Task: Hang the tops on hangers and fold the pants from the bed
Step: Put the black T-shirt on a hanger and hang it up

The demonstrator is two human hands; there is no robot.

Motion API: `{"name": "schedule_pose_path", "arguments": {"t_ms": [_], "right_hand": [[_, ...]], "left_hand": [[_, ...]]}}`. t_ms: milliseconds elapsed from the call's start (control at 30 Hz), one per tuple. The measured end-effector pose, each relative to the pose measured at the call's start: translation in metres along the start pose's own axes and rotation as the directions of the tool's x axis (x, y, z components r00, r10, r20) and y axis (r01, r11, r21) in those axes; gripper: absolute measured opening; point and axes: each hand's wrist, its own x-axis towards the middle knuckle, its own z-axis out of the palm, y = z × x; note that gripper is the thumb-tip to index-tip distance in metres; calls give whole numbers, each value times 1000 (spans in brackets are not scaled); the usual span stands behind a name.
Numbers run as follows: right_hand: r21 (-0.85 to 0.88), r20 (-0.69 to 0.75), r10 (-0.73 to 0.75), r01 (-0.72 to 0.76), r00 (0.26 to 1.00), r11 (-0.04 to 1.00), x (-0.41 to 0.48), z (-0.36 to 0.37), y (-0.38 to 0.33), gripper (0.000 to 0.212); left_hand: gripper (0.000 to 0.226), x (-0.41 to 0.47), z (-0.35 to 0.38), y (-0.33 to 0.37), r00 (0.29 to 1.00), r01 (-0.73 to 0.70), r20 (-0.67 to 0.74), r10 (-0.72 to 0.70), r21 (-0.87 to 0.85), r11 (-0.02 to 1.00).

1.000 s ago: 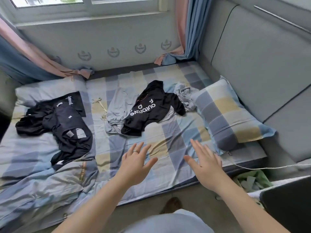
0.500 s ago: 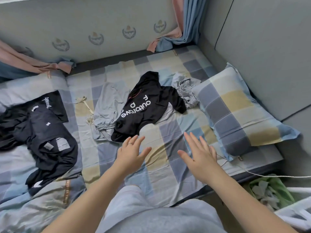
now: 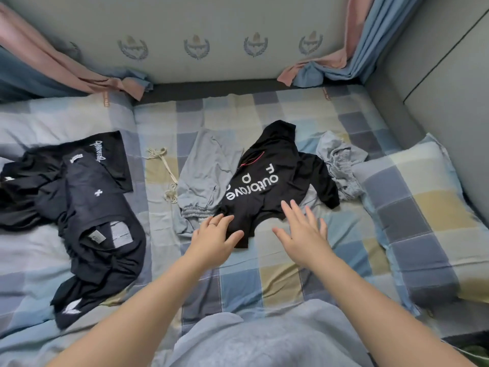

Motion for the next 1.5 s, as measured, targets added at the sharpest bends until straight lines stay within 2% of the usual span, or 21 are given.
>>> {"name": "schedule_pose_path", "arguments": {"t_ms": [233,400,533,633,767,833,900,933,967,1033,1167,1300,1500], "right_hand": [[-118,72,-65,73,995,990,96,-17,23,69],[-207,108,-126,146,986,967,209,-16,52,68],[-216,68,-184,195,981,957,325,21,74,66],[-225,26,-200,201,979,953,412,61,88,67],[-347,-68,-344,301,936,888,532,108,92,69],[-373,-89,-374,318,923,872,591,126,93,69],[-361,-96,-378,322,921,875,635,149,100,64],[-366,-126,-405,337,905,867,648,161,105,58],[-367,-173,-436,353,883,861,653,171,109,51],[-340,-281,-449,349,848,873,657,179,111,39],[-250,-319,-425,358,847,900,663,180,110,23],[-208,-350,-439,388,828,898,668,185,112,16],[-163,-377,-437,406,817,899,667,183,112,16]], "left_hand": [[63,79,0,-6,995,94,-20,-95,-63,994],[61,167,27,-13,975,207,-46,-217,-163,965],[60,283,68,-29,983,156,-75,-167,-140,978],[67,390,99,-43,991,91,-94,-99,-85,992],[66,535,121,-48,961,8,-276,-15,-28,1000],[60,580,147,-55,900,56,-434,-25,59,997],[57,603,176,-67,795,121,-606,-11,140,983],[56,610,186,-72,758,123,-652,4,149,981],[55,612,190,-74,750,115,-662,13,150,982],[55,613,186,-71,779,113,-627,13,161,981],[58,606,181,-65,830,164,-557,-37,180,970],[58,611,179,-70,842,185,-538,-47,206,961],[56,609,178,-67,840,175,-541,-38,205,963]]}}
